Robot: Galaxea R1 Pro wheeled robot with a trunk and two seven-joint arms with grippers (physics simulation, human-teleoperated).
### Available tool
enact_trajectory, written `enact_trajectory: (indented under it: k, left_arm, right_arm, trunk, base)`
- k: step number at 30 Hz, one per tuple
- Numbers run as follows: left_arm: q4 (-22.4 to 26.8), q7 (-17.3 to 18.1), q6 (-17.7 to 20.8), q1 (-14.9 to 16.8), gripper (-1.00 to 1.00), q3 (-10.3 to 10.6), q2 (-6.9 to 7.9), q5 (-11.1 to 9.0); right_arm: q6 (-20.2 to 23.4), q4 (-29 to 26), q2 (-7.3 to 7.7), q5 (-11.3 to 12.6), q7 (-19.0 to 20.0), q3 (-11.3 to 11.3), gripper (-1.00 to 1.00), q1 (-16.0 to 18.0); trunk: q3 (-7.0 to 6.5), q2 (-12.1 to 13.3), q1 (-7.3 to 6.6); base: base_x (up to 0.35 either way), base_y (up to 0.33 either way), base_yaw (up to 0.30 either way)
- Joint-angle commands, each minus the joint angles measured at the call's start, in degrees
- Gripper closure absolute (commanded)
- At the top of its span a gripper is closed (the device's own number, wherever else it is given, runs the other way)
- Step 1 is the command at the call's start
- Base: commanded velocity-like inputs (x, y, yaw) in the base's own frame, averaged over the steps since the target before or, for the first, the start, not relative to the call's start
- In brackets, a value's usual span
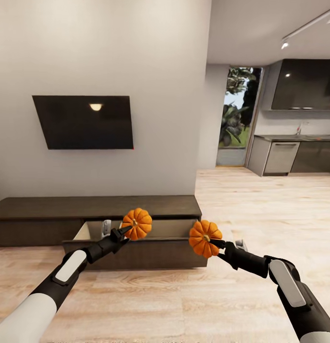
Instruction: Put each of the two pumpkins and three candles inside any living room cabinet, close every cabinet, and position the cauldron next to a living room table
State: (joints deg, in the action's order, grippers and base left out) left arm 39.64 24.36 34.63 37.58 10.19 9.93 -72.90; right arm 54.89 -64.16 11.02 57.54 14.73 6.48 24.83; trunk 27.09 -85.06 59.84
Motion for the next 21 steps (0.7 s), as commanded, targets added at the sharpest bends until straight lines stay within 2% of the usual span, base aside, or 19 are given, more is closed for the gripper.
enact_trajectory:
  k: [1, 17, 21]
  left_arm:
    - [0.0, 0.2, 0.1, 0.0, 1.0, 0.2, 0.06, -0.4]
    - [-0.1, 0.5, 0.1, 0.1, 1.0, 0.2, 0.04, -0.4]
    - [-0.1, 0.5, 0.1, 0.1, 1.0, 0.3, 0.01, -0.4]
  right_arm:
    - [0.3, 0.0, -0.02, -0.2, 0.3, 0.1, 1.0, 0.0]
    - [0.3, 0.0, 0.0, -0.2, 0.1, 0.1, 1.0, 0.0]
    - [0.3, -0.1, -0.02, -0.3, 0.1, 0.1, 1.0, 0.0]
  trunk:
    - [0.16, 0.0, 0.0]
    - [1.68, 0.0, 0.0]
    - [1.9, 0.0, 0.0]
  base:
    - [0.0, 0.0, 0.0]
    - [0.001, 0.0, 0.0]
    - [0.118, 0.0, 0.0]
